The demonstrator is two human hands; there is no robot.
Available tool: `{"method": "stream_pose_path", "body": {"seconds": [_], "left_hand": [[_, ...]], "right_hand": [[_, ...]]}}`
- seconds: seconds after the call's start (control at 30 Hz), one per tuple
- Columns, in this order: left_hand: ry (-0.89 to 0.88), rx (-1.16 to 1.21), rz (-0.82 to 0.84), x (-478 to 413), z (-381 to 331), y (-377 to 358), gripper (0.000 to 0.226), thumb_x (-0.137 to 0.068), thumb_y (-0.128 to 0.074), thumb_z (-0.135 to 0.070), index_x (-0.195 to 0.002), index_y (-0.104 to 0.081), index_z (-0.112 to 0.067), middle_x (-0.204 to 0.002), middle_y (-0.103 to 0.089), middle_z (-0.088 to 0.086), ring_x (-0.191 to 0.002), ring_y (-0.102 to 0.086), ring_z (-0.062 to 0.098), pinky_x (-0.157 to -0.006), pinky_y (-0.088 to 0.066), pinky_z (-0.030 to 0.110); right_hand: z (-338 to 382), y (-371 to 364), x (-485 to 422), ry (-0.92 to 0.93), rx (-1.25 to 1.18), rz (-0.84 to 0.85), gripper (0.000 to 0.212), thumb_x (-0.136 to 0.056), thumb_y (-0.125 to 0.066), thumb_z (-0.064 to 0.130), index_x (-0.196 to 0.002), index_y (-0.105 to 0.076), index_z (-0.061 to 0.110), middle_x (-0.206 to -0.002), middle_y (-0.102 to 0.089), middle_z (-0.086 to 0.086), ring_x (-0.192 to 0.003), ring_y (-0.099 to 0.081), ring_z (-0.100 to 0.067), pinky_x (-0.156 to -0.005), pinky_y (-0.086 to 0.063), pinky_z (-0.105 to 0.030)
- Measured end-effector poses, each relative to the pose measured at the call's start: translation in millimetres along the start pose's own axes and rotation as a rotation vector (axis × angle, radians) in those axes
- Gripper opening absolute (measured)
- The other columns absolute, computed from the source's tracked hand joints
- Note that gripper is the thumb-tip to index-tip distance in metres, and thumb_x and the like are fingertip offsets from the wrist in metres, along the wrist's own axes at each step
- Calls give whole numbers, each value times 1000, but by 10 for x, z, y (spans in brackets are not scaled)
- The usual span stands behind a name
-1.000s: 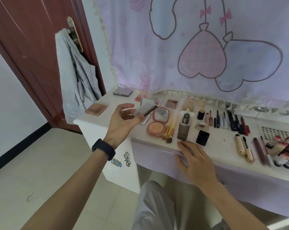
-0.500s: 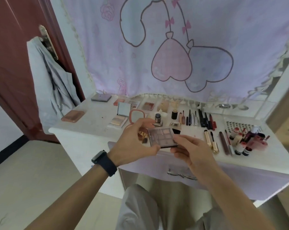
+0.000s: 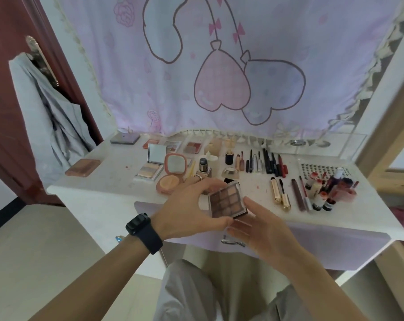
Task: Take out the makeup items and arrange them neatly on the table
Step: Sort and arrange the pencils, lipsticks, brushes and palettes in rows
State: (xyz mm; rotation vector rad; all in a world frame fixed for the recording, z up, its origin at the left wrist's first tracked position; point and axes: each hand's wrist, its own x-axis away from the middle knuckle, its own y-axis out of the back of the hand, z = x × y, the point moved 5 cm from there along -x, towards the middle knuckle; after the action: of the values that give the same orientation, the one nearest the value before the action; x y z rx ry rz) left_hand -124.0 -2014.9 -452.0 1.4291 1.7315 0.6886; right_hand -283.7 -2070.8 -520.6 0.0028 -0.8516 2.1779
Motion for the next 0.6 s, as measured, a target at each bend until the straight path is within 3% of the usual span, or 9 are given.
{"method": "stream_pose_path", "body": {"seconds": [0.1,0.17,0.27,0.4,0.53,0.6], "left_hand": [[-42,20,12,0,-58,-49,69,-61,-70,-64,-126,-52,-49,-117,-57,-28,-114,-48,-4,-93,-40,21],[-65,33,11,10,-82,-65,66,-62,-71,-57,-124,-50,-48,-117,-57,-28,-115,-49,-2,-95,-42,23],[-88,9,38,9,-94,-91,71,-62,-67,-53,-127,-41,-52,-118,-55,-27,-114,-48,-1,-97,-42,22],[-101,-22,70,-1,-76,-125,78,-63,-65,-56,-137,-42,-43,-118,-55,-22,-112,-48,-2,-96,-40,19],[-121,-87,109,-25,-45,-172,82,-62,-64,-64,-136,-49,-32,-111,-49,-27,-108,-46,-9,-90,-36,6],[-130,-124,111,-46,-39,-186,85,-61,-62,-68,-136,-50,-31,-111,-50,-24,-105,-47,-5,-91,-39,9]], "right_hand": [[-79,-21,-11,-60,-46,108,70,-76,-84,42,-130,-65,1,-129,-62,-33,-118,-60,-46,-96,-57,-45],[-68,-44,-32,-30,-56,155,81,-72,-87,43,-133,-60,-2,-131,-59,-35,-129,-50,-55,-99,-55,-47],[-46,-49,-72,20,-24,162,82,-70,-88,43,-131,-60,-2,-127,-62,-34,-119,-59,-53,-89,-59,-44],[-42,-10,-121,53,100,137,48,-78,-76,39,-114,-75,7,-120,-67,-31,-106,-69,-44,-83,-62,-43],[-61,77,-166,47,141,87,56,-73,-75,36,-112,-69,-3,-115,-69,-31,-106,-69,-47,-89,-60,-50],[-73,91,-178,37,152,90,53,-73,-75,36,-111,-70,-2,-115,-69,-31,-105,-69,-47,-88,-60,-50]]}}
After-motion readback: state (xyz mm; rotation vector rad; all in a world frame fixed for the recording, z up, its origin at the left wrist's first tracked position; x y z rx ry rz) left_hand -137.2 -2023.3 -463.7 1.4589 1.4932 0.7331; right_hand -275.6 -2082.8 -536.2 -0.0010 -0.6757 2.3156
